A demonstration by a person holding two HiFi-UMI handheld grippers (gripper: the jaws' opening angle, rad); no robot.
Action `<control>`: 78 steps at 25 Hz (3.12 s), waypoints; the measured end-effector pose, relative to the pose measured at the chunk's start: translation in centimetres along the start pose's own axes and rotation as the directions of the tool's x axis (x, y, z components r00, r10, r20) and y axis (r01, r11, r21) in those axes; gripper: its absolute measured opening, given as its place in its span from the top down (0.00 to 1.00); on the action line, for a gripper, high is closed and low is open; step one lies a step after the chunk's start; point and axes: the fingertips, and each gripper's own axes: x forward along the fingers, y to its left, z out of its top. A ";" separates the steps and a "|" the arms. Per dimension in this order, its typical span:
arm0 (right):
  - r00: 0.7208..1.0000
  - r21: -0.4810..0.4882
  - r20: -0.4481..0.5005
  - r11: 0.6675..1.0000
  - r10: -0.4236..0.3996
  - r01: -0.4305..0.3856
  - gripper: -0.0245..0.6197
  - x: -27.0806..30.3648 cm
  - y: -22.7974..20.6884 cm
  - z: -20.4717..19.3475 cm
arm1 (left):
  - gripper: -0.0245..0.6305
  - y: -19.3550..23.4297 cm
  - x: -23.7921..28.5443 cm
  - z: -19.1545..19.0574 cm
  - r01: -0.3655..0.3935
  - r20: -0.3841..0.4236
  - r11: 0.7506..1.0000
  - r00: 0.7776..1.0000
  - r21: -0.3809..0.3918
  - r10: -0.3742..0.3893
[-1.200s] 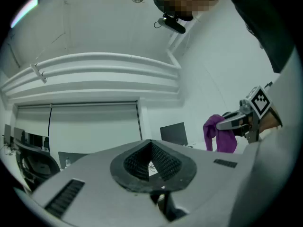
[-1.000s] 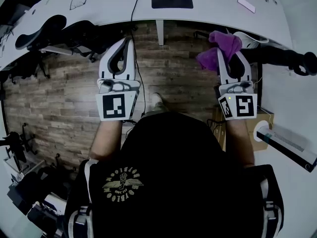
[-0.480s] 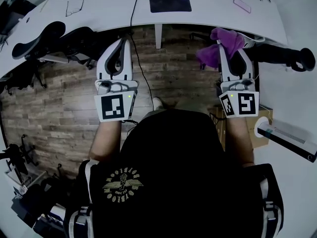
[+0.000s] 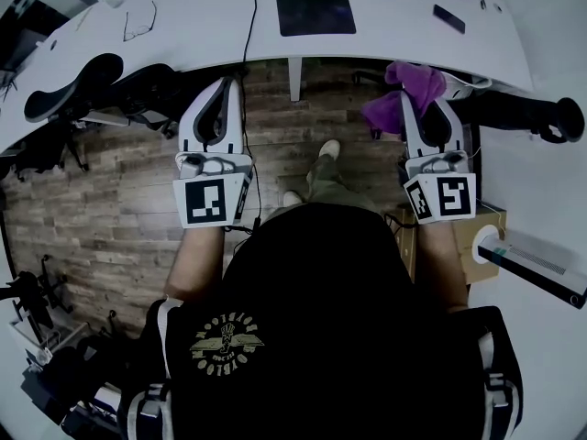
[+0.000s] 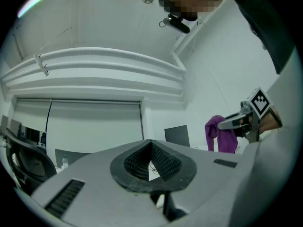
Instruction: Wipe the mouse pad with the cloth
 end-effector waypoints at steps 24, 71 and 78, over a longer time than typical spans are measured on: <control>0.995 0.016 -0.064 0.997 0.081 -0.080 0.81 10.3 -5.4 -3.2 | 0.96 4.3 9.5 -4.5 -0.066 -0.081 0.998 0.995 -0.003 0.065; 0.961 0.084 -0.028 0.958 0.277 -0.273 0.81 24.2 -11.1 -4.6 | 0.96 8.9 20.6 -4.8 -0.220 -0.078 0.975 0.972 0.018 0.221; 0.965 0.102 -0.055 0.963 0.257 -0.251 0.81 28.2 -10.0 -5.1 | 0.96 11.6 23.8 -6.8 -0.169 -0.101 0.986 0.981 0.000 0.168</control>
